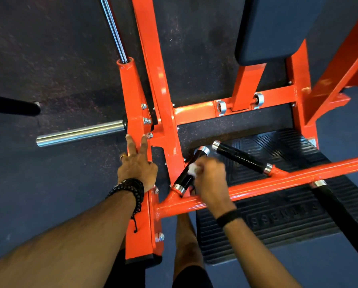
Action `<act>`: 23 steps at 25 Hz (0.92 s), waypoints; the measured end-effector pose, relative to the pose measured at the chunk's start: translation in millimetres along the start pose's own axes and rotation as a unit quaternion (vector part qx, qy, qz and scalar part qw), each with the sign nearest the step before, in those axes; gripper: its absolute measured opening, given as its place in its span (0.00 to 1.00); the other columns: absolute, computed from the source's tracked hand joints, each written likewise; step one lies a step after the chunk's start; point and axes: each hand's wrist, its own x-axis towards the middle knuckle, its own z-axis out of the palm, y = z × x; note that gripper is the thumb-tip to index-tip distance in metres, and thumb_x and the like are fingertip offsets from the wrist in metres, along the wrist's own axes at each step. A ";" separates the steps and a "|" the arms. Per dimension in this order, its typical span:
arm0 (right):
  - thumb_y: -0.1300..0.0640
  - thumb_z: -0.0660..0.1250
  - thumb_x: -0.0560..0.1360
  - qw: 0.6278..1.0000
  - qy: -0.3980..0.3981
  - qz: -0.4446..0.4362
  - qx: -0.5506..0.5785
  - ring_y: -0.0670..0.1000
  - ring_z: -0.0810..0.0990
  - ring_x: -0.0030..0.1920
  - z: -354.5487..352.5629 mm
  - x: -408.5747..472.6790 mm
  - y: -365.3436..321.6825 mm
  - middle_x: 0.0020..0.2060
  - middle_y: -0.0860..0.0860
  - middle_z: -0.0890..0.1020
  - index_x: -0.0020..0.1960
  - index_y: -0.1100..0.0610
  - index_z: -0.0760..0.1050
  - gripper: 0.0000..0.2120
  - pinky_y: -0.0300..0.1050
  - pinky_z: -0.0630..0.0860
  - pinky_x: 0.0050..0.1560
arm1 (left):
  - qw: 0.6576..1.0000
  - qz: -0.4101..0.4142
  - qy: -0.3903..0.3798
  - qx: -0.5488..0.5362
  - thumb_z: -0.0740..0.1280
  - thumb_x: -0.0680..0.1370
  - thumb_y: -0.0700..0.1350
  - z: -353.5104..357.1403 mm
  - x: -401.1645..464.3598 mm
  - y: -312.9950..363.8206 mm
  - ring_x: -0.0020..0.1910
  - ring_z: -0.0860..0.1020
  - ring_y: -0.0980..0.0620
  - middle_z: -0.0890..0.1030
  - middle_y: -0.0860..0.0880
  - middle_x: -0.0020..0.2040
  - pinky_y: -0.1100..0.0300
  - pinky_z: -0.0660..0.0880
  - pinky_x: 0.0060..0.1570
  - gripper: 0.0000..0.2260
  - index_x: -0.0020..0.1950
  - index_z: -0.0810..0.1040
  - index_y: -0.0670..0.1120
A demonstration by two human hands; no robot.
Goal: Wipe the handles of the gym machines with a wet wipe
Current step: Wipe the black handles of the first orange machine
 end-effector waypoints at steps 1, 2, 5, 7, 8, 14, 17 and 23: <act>0.73 0.66 0.70 0.999 0.019 0.035 0.012 0.54 0.81 0.41 -2.1 19.3 6.8 0.39 0.55 0.82 0.42 0.62 0.80 0.09 0.43 0.77 0.43 | 1.000 -0.003 -0.001 -0.002 0.60 0.79 0.45 -0.5 0.2 0.1 0.75 0.57 0.34 0.37 0.49 0.81 0.39 0.71 0.62 0.36 0.80 0.43 0.58; 0.74 0.65 0.69 0.997 0.038 0.061 0.017 0.54 0.82 0.41 -5.2 32.1 12.6 0.38 0.55 0.81 0.41 0.61 0.79 0.10 0.41 0.75 0.41 | 1.000 -0.004 -0.004 -0.004 0.60 0.78 0.45 -0.4 -0.1 0.1 0.75 0.57 0.34 0.38 0.49 0.81 0.39 0.71 0.62 0.36 0.80 0.43 0.58; 0.77 0.63 0.66 0.998 0.056 0.011 -0.001 0.54 0.80 0.41 1.0 15.8 9.9 0.40 0.56 0.81 0.41 0.61 0.79 0.14 0.41 0.73 0.42 | 1.000 0.002 0.000 0.000 0.60 0.78 0.45 -0.5 -0.5 -0.7 0.74 0.59 0.34 0.39 0.48 0.81 0.39 0.71 0.62 0.36 0.81 0.44 0.57; 0.77 0.65 0.65 0.998 0.022 -0.050 0.029 0.49 0.78 0.40 4.1 -17.4 4.6 0.40 0.54 0.81 0.42 0.60 0.81 0.15 0.33 0.70 0.43 | 1.000 0.009 -0.010 0.001 0.61 0.78 0.46 -1.3 -0.9 -0.8 0.75 0.58 0.34 0.39 0.48 0.81 0.38 0.70 0.63 0.36 0.81 0.44 0.57; 0.76 0.68 0.67 0.995 0.007 -0.059 0.075 0.47 0.79 0.39 -1.1 -27.5 3.8 0.40 0.53 0.82 0.42 0.59 0.81 0.14 0.31 0.71 0.44 | 1.000 0.008 -0.018 0.004 0.61 0.78 0.46 -2.1 -2.3 -0.2 0.75 0.57 0.34 0.39 0.47 0.81 0.38 0.68 0.65 0.36 0.81 0.45 0.56; 0.73 0.70 0.71 0.944 0.124 0.065 0.299 0.42 0.82 0.38 -80.4 -8.9 31.7 0.39 0.51 0.84 0.45 0.58 0.81 0.11 0.38 0.78 0.46 | 0.982 0.151 0.103 0.053 0.59 0.77 0.52 2.5 -11.5 28.0 0.74 0.63 0.38 0.66 0.40 0.76 0.42 0.59 0.72 0.25 0.72 0.69 0.45; 0.71 0.70 0.72 0.964 0.146 0.066 0.214 0.36 0.81 0.37 -118.5 -4.5 55.5 0.37 0.44 0.83 0.41 0.49 0.78 0.16 0.29 0.75 0.45 | 0.989 0.145 0.024 0.021 0.55 0.80 0.58 17.3 -25.1 83.7 0.64 0.74 0.39 0.78 0.40 0.63 0.48 0.69 0.63 0.23 0.65 0.73 0.44; 0.74 0.64 0.70 0.994 0.076 0.019 -0.072 0.62 0.81 0.44 -123.5 11.8 90.6 0.46 0.59 0.79 0.47 0.59 0.81 0.14 0.47 0.76 0.45 | 0.997 0.036 -0.050 0.050 0.64 0.79 0.51 45.4 -27.1 105.5 0.61 0.77 0.39 0.77 0.42 0.63 0.49 0.73 0.56 0.19 0.67 0.70 0.43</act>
